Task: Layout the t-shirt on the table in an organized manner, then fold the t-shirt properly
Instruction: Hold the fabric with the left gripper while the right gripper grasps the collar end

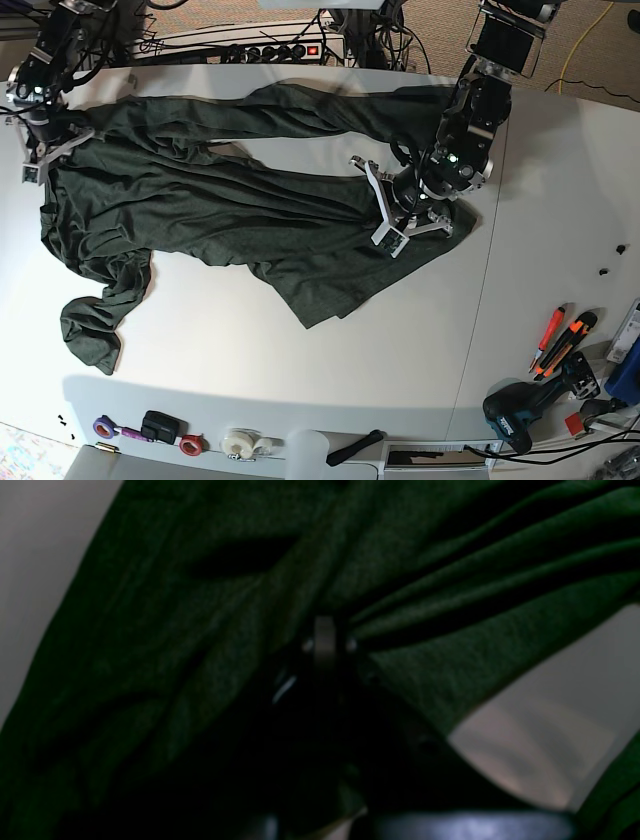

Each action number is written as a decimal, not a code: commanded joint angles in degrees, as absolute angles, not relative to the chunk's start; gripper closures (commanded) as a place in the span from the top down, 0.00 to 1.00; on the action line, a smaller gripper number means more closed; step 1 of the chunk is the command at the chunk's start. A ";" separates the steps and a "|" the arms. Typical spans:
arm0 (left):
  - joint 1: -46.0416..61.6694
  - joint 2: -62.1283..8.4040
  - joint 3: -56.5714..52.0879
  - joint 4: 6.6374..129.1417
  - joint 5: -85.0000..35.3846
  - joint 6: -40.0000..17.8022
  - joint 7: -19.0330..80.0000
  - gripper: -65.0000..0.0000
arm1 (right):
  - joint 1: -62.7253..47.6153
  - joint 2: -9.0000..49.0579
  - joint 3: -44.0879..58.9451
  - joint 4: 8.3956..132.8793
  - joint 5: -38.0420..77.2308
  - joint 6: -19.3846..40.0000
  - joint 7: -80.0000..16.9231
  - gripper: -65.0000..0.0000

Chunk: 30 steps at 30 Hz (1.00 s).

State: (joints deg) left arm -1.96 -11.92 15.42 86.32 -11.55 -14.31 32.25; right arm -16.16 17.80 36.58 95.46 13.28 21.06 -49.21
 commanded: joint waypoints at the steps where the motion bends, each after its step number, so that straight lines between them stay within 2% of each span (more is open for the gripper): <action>1: -2.09 -12.58 15.20 85.97 -9.13 -12.69 35.92 0.00 | -15.88 19.22 36.86 96.25 11.75 20.01 -47.92 0.17; 12: -2.09 -12.53 15.20 85.97 -9.17 -12.69 35.92 0.00 | -15.88 20.93 36.86 96.25 2.57 7.64 -46.89 0.17; 14: -2.09 -12.53 15.20 85.97 -9.17 -12.69 35.92 0.00 | -15.88 20.95 36.86 96.27 5.10 9.34 -44.80 0.17; 18: -2.09 -12.56 15.20 85.97 -9.15 -12.67 35.90 0.00 | -15.88 20.62 36.86 96.27 18.90 21.30 -43.44 0.17; 20: -2.07 -12.56 15.20 85.97 -9.17 -12.67 35.92 0.00 | -15.88 19.75 36.84 96.27 22.37 25.26 -43.83 0.16; 25: -2.07 -12.53 15.20 85.97 -9.17 -12.69 35.92 0.00 | -16.67 17.37 36.86 96.23 18.68 24.91 -45.47 0.16; 30: -2.09 -12.53 15.20 85.97 -9.19 -12.69 35.92 0.00 | -16.97 18.17 36.86 93.73 11.40 17.56 -43.99 0.16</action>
State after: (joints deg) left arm -1.98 -11.94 15.40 86.28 -11.55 -14.11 32.25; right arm -17.23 16.91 36.38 92.86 11.60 17.76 -45.50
